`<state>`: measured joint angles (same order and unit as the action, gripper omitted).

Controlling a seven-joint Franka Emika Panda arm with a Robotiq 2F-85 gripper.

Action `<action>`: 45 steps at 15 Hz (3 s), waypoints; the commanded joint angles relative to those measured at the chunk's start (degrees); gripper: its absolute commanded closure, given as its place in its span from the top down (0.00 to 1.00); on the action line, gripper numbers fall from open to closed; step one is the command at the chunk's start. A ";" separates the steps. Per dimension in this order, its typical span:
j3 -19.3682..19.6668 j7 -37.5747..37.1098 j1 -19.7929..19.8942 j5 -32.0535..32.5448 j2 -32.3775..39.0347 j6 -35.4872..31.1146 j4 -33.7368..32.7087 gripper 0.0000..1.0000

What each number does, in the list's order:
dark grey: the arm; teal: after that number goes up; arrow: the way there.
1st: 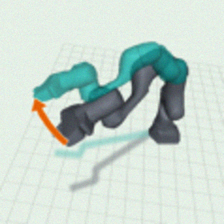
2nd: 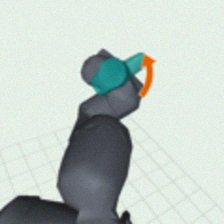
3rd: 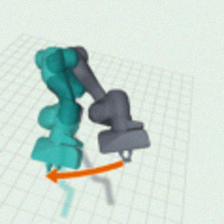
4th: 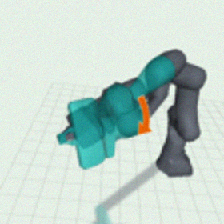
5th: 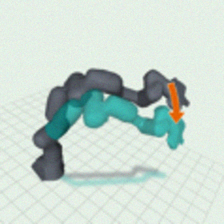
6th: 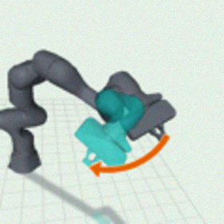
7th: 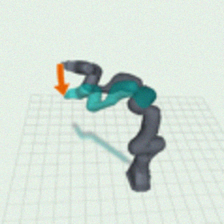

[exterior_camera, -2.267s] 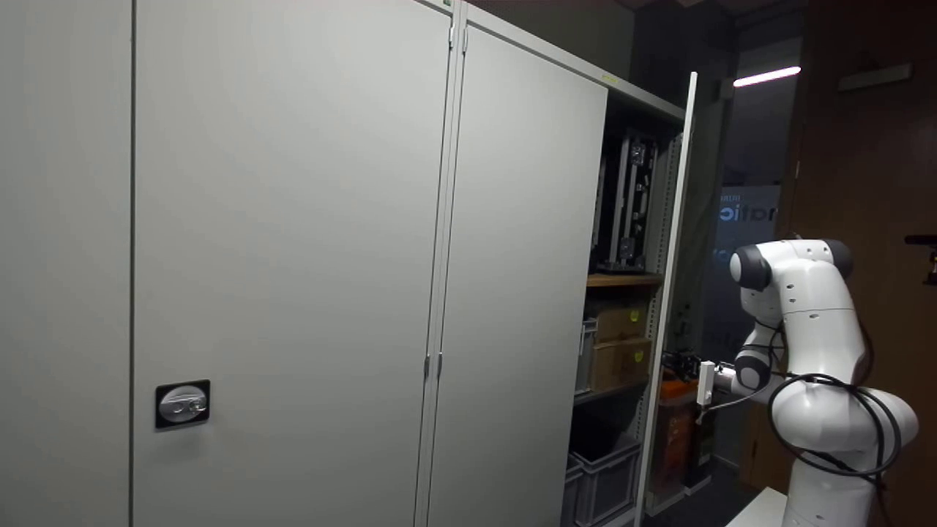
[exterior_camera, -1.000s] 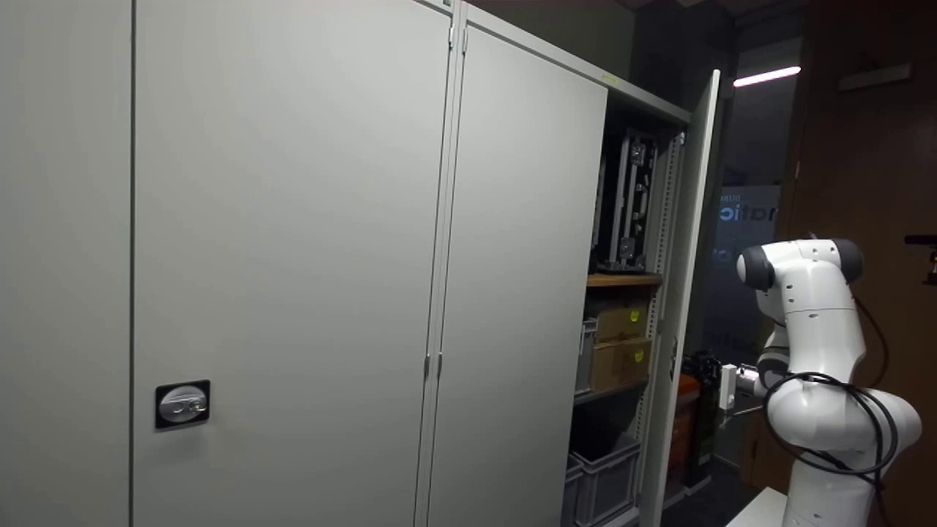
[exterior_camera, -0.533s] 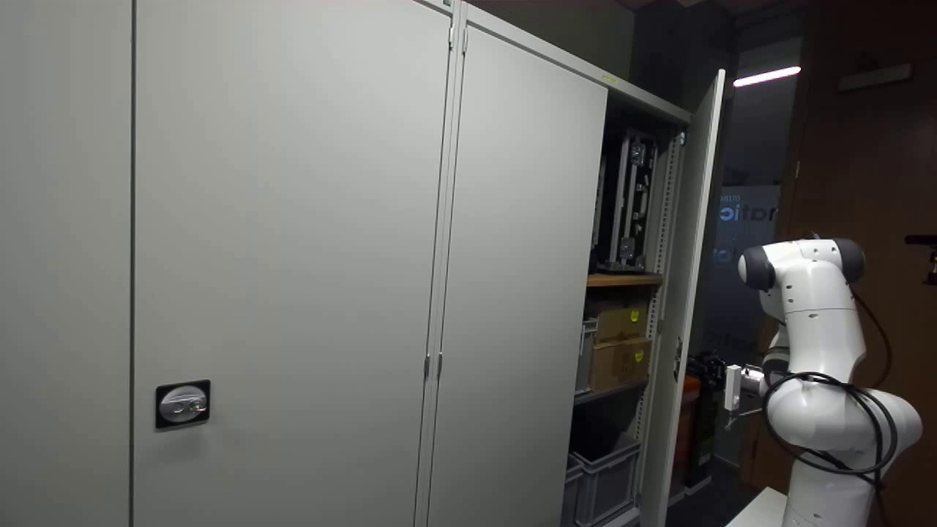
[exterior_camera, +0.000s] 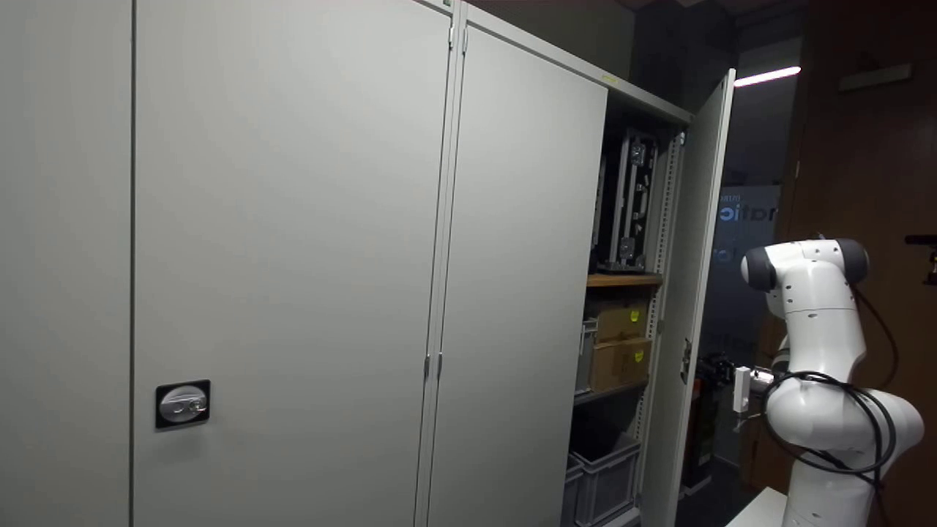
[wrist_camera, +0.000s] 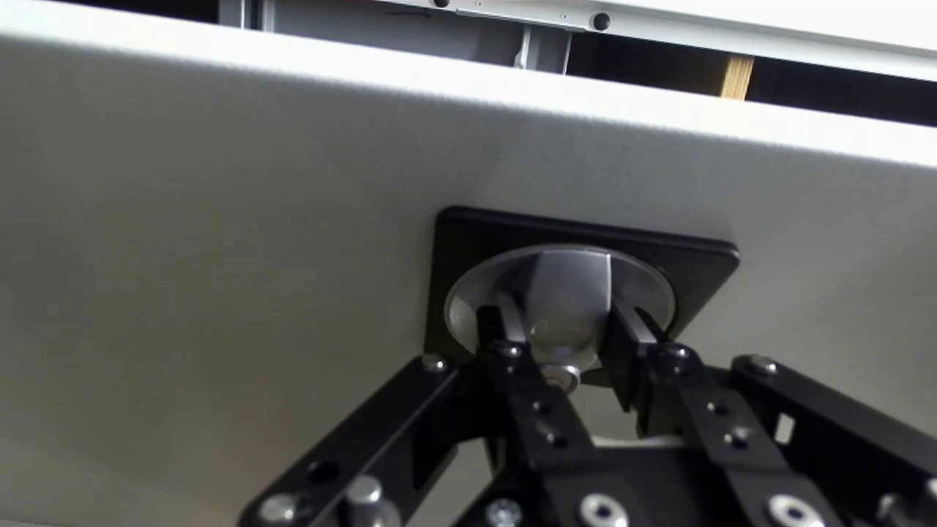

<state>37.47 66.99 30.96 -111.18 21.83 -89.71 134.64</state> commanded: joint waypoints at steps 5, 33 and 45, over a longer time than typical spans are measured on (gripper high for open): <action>1.69 0.30 2.69 1.46 0.02 1.60 -2.22 0.08; 4.04 13.12 5.60 15.17 -2.68 -0.67 -2.94 1.00; 6.93 31.82 3.80 34.40 -13.10 -10.56 2.71 1.00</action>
<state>43.64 95.36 36.40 -80.60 15.11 -96.06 133.65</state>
